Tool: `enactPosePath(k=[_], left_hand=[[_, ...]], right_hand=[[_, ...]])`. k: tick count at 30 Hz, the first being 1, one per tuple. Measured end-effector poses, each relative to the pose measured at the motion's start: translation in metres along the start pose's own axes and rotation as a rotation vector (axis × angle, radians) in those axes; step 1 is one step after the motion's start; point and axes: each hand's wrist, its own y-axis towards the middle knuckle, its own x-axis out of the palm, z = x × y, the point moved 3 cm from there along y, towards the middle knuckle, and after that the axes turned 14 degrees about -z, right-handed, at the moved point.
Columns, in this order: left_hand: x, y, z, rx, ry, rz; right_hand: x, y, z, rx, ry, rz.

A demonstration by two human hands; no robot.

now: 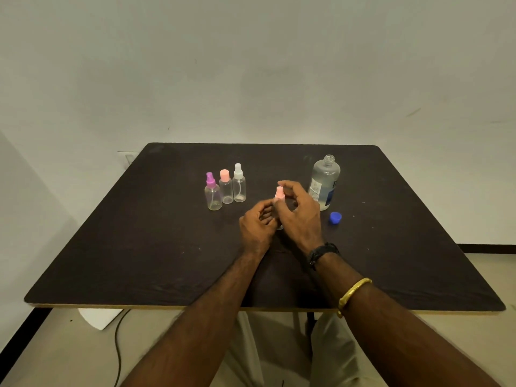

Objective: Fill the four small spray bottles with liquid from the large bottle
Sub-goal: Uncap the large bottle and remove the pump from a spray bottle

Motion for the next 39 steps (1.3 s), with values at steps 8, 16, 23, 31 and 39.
enactPosePath(k=[8, 16, 23, 31, 39], left_hand=[[-0.001, 0.000, -0.001, 0.018, 0.042, -0.004], [0.001, -0.003, 0.005, 0.067, -0.003, -0.004], [0.002, -0.002, 0.003, 0.046, -0.010, 0.000], [0.000, -0.001, -0.001, 0.023, -0.036, 0.032], [0.002, -0.001, -0.002, 0.040, 0.009, 0.005]], right_hand=[[0.000, 0.007, -0.003, -0.013, -0.074, 0.107], [-0.016, 0.020, -0.024, -0.113, -0.041, 0.213], [-0.030, 0.035, -0.039, -0.153, 0.017, 0.324], [-0.029, 0.029, -0.028, -0.124, -0.001, 0.377], [-0.016, 0.001, 0.019, 0.141, -0.096, 0.303]])
